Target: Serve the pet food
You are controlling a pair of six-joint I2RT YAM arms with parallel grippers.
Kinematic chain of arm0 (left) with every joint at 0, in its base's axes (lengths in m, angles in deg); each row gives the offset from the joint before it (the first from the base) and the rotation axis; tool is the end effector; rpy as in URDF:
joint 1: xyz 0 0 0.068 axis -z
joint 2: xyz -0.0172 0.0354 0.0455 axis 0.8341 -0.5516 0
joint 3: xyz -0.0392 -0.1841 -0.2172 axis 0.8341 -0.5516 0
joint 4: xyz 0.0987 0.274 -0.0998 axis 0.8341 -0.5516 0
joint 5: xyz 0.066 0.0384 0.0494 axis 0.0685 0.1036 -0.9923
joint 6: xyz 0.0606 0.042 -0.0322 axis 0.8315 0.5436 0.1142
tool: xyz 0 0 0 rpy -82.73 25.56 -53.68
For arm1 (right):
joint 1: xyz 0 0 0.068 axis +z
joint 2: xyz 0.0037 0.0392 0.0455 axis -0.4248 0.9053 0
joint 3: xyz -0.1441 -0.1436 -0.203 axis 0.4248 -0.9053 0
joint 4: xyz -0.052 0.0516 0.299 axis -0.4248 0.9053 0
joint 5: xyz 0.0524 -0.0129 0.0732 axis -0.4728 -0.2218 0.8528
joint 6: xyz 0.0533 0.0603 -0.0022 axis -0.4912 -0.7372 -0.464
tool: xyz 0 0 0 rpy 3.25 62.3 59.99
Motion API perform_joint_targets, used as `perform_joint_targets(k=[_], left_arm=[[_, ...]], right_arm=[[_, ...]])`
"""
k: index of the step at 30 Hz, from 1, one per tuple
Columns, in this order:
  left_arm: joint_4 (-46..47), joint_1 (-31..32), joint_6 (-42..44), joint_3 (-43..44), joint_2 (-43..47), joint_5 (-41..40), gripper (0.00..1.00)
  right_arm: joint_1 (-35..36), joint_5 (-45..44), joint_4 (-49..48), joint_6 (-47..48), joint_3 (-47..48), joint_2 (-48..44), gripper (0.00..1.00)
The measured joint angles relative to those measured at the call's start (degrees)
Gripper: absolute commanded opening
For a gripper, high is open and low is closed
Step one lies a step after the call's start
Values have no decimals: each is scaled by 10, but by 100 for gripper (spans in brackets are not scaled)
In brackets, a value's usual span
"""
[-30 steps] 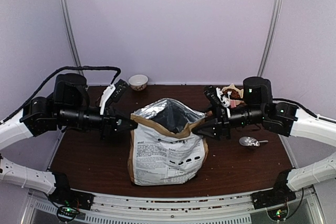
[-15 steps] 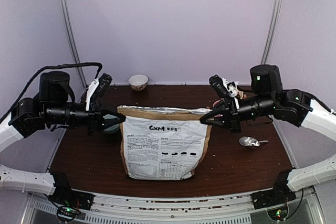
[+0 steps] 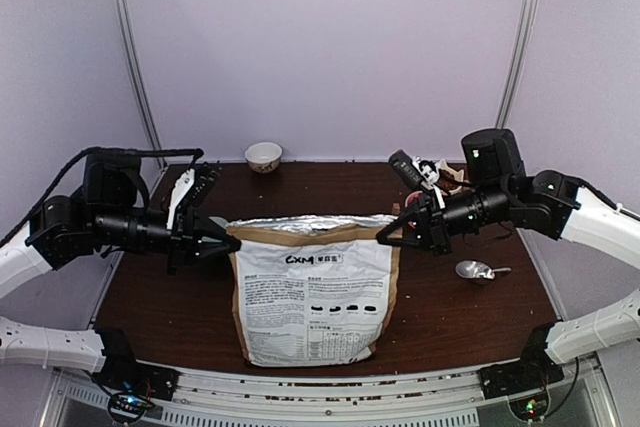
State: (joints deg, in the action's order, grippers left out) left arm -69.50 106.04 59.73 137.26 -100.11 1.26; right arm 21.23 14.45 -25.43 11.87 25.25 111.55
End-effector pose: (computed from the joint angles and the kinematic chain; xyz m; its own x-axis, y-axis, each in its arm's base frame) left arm 0.1385 -0.2066 0.3570 -0.3940 0.2822 -0.8747 0.8924 0.3452 -0.2906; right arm 0.1790 0.2549 0.3488 -0.4275 -0.3444 -0.8358 -0.9034 0.1286 0.4091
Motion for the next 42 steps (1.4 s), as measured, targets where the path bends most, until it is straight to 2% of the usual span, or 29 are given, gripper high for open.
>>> perform_joint_targets(k=[1, 3, 7, 8, 10, 12, 18, 23, 27, 34, 42], left_arm=[[5, -2, 0, -4, 1, 0, 0], [16, -4, 2, -10, 4, 0, 1], [19, -5, 7, -13, 3, 0, 37], [19, -5, 6, -12, 2, 1, 43], [10, -5, 11, -3, -5, 2, 54], [-5, -5, 14, 21, -21, 3, 59], [-35, 8, 23, 143, -72, 3, 63], [-54, 67, 36, 236, -120, -19, 63], [-78, 118, 46, 296, -183, -58, 62], [-115, 159, 56, 348, -282, -94, 63], [-136, 169, 56, 396, -333, -98, 62]], right_arm=[[-2, 2, -14, -3, -8, -1, 0], [-5, 5, -42, -8, -23, -7, 10], [-7, 12, -78, -16, -46, -11, 42], [-9, 17, -87, -11, -51, -12, 50], [-9, 24, -101, -16, -63, -17, 59], [-10, 30, -118, -10, -84, -32, 61], [-11, 35, -163, -15, -157, -93, 62], [-11, 28, -245, -38, -221, -137, 60], [-3, 16, -294, -45, -236, -156, 57], [18, 3, -319, -33, -236, -158, 44], [31, -3, -324, -17, -236, -147, 26]])
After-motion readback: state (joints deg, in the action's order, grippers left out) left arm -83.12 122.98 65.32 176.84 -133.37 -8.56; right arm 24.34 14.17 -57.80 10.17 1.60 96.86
